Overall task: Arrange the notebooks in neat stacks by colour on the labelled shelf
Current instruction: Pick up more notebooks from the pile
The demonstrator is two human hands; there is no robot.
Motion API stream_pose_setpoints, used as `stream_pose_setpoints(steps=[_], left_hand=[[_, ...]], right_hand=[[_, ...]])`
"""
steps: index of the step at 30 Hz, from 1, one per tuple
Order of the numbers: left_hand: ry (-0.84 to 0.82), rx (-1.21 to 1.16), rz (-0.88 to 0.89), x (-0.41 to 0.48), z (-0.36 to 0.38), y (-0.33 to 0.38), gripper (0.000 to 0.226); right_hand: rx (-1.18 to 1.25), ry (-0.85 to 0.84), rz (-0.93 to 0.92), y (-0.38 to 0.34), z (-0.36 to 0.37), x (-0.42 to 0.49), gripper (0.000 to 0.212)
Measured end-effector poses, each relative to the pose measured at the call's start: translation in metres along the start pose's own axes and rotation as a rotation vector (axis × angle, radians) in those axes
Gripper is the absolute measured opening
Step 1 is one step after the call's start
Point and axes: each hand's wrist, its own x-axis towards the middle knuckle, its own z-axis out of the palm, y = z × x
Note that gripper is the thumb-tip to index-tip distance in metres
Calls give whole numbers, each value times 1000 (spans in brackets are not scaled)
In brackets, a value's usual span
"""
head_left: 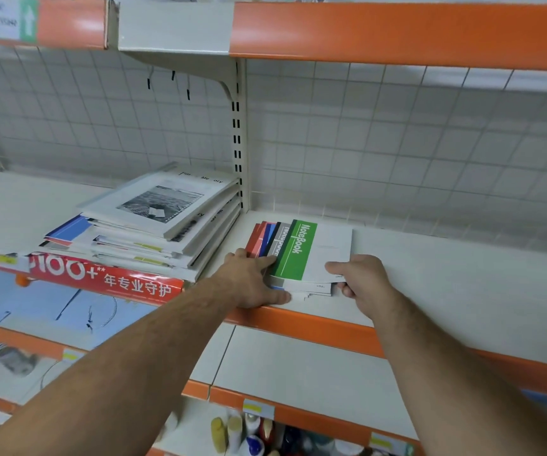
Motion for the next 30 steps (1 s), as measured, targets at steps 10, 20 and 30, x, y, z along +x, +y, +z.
stream_pose_setpoints(steps=[10,20,30], left_hand=[[55,-71,-44,3,2,1,108],[41,-51,-21,10,5,-4,100],[9,-24,64,5,-4,-14,87]], right_hand=[[76,-25,36,-1,3,4,17],[135,-5,70,-2,1,3,25],[88,70,47,-14,5,-31,25]])
